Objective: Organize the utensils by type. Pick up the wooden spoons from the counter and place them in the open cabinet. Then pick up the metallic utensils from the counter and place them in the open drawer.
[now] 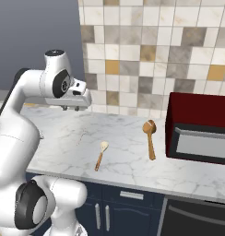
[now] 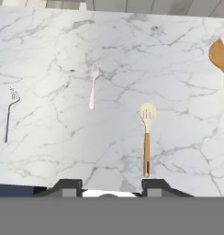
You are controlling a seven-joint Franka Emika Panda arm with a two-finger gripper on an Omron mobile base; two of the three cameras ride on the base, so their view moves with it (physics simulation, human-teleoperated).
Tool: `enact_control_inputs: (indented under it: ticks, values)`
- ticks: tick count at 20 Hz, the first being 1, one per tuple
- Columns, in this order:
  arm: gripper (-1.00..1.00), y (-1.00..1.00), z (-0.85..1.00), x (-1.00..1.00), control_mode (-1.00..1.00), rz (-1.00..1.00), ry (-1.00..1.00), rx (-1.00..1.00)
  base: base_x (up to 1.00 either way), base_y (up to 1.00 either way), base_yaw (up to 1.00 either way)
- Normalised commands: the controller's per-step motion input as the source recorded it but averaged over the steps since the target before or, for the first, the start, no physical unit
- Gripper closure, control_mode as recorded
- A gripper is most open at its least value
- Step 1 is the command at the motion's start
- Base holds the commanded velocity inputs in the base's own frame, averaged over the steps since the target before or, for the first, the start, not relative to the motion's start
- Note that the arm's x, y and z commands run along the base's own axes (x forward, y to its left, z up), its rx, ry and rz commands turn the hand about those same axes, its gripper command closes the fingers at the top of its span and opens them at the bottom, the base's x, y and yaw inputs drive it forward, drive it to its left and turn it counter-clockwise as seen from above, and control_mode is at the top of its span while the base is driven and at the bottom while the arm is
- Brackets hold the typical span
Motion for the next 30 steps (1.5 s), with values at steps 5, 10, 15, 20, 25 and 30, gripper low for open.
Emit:
enact_control_inputs:
  ticks: [5,10,15,20,25,30]
  values:
    - [-1.00,-0.03,-0.11,-0.03,-1.00,0.00,0.00,0.00,0.00,0.00,0.00]
    - [-1.00,-0.37,-0.15,-0.03,-1.00,0.01,0.00,0.00,0.00,0.00,0.00]
    - [-1.00,-0.48,-0.07,0.00,-1.00,0.02,0.00,-0.05,0.00,0.00,0.00]
    - [-1.00,-0.47,-0.06,0.04,-1.00,0.02,0.00,-0.10,0.00,0.00,0.00]
    - [-1.00,-0.43,-0.10,0.19,-1.00,0.00,0.00,-0.08,0.00,0.00,0.00]
    - [-1.00,-0.32,-0.15,0.32,-1.00,0.01,0.00,-0.10,0.00,0.00,0.00]
